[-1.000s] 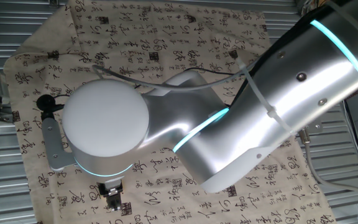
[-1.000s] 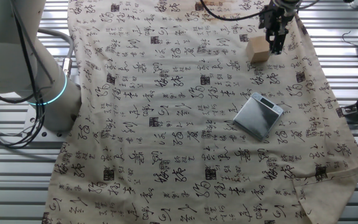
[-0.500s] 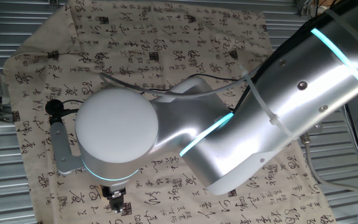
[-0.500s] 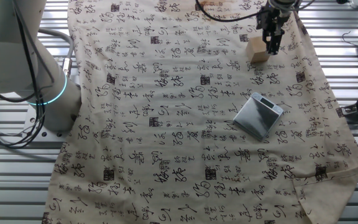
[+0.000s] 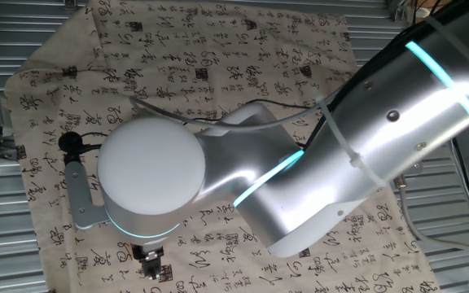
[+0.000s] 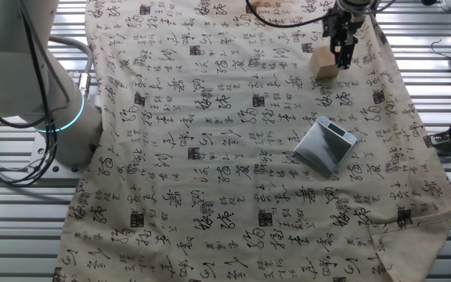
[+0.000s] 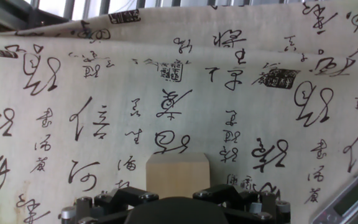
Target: Place the block on the scale
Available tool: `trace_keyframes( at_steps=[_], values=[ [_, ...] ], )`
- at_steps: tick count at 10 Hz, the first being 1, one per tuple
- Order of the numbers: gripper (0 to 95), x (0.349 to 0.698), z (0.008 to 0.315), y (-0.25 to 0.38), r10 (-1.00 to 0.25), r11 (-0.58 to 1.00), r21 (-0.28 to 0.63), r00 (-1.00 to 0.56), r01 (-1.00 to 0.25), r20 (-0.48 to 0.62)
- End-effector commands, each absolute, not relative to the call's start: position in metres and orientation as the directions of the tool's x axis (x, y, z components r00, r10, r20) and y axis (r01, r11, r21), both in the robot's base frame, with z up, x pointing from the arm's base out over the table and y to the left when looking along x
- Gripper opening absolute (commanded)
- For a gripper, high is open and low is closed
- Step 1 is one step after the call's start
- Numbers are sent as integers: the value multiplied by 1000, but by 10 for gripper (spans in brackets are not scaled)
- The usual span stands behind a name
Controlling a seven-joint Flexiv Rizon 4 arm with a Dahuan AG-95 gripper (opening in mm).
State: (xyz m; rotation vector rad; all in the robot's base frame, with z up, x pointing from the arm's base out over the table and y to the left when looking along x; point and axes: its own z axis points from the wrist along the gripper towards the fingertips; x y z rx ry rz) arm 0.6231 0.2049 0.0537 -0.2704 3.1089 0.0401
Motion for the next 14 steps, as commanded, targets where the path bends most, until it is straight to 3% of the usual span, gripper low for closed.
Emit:
trace_keyframes(
  at_steps=[1, 2, 3, 14],
  values=[
    [760, 622, 54, 204, -175, 984, 25, -984, -175, -23],
    [760, 623, 53, 205, -173, 984, 26, -985, -174, -24],
    [950, 622, 52, 205, -173, 984, 26, -985, -174, -24],
    [950, 622, 36, 202, -183, 983, 22, -983, -183, -35]
  ],
)
